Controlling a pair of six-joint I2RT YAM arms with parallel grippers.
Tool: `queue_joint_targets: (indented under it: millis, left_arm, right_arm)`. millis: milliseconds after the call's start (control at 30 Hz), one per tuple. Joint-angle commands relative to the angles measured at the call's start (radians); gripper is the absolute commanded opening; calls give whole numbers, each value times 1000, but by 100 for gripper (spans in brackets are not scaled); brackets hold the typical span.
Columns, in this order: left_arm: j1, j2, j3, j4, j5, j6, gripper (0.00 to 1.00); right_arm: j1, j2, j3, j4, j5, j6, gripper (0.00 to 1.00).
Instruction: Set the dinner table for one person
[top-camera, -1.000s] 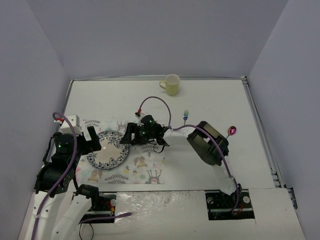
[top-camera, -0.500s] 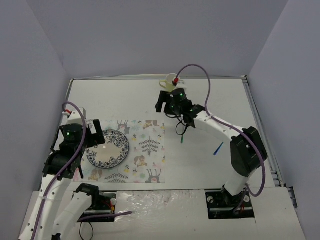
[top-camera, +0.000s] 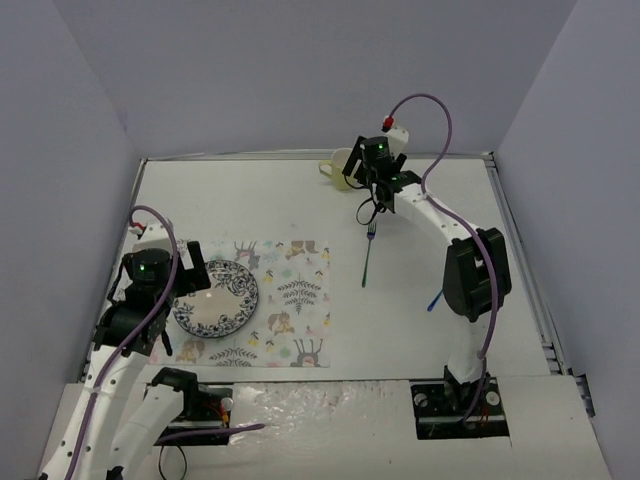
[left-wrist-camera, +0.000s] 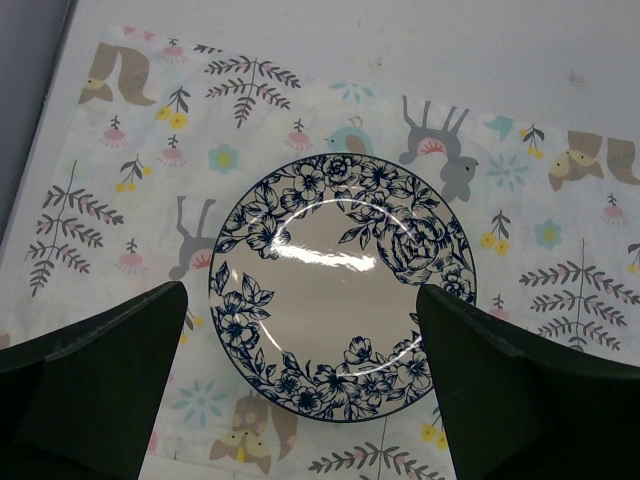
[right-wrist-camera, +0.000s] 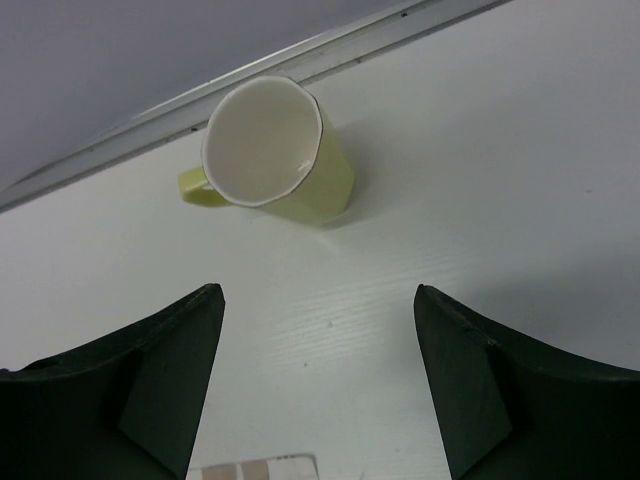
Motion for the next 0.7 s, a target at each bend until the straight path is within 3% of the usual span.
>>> queue_joint_targets:
  millis: [0,300,667]
  left_arm:
    - [12,-6,8,59,-30,5,97]
    - [19,-2,8,55,-22,6,97]
    - [19,-6,7,52,-23,7,97]
  right_arm:
    - [-18,91,125,16,103,65,73]
    - [-31,247,277,16,137,131,66]
    - [-44,302,364,26,134,144,64]
